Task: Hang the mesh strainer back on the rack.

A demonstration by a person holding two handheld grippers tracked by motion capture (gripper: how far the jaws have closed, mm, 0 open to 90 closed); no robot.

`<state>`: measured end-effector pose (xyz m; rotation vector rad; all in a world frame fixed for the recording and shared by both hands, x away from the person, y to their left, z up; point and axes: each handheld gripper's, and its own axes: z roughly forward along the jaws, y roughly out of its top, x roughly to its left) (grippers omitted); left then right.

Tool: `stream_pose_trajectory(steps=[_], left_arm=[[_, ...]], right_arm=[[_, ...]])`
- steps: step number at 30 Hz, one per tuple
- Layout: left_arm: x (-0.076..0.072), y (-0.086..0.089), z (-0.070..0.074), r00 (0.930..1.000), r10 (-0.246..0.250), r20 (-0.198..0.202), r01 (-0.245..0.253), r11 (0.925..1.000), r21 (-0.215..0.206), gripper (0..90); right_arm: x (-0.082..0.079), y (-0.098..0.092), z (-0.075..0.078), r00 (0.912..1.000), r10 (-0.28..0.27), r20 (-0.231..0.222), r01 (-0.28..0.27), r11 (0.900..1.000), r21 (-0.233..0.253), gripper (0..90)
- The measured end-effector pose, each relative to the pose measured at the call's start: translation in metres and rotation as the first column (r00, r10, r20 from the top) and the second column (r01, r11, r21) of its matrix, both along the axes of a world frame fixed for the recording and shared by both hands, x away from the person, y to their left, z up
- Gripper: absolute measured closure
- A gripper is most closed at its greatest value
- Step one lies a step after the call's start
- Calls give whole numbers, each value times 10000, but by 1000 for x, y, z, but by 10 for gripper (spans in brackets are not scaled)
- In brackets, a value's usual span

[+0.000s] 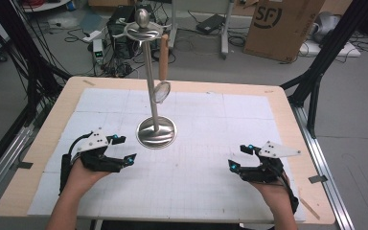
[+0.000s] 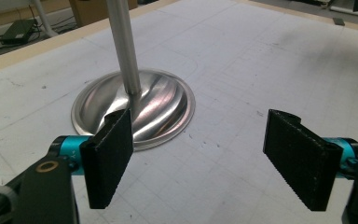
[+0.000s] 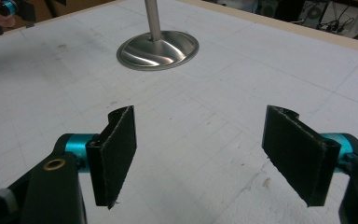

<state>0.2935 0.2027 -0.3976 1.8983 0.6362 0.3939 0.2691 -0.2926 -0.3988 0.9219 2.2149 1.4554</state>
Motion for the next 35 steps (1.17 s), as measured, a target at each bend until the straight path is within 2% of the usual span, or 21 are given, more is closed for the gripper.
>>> stream_pose_trajectory(steps=[5,12,16,35], left_arm=[[0,-1,0,10000,-32,12,32,10000,18,249],[-3,-1,1,9999,-105,53,105,9999,78,249],[-3,0,0,10000,-44,35,44,10000,-20,248],[-3,0,-1,10000,4,18,-4,10000,39,248]], right_arm=[[-2,-1,-1,10000,1,22,-1,10000,-37,246],[-2,-2,-6,9998,-64,-183,63,10000,-54,245],[0,-1,-6,9999,-15,-172,14,10000,-66,244],[2,4,-7,9995,125,-283,-130,9998,-158,245]])
